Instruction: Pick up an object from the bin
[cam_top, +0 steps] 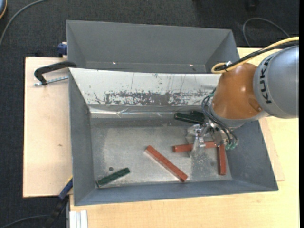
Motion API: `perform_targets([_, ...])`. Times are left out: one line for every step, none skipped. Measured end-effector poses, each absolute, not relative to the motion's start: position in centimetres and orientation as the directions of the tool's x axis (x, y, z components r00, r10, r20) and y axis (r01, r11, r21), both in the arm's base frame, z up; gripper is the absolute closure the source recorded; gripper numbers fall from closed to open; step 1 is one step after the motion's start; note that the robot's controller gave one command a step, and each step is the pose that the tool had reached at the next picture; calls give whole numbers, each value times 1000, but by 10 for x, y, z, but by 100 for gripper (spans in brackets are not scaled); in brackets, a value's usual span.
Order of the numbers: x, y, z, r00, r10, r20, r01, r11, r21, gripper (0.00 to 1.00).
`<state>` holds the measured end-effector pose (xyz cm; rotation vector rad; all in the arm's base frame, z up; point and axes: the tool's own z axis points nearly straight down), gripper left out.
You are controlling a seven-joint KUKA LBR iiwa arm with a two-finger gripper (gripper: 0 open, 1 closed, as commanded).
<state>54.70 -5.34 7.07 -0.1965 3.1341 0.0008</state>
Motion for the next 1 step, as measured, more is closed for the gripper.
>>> perform_targets([546, -31, 217, -993, -113, -15, -113, 994, -2, 100])
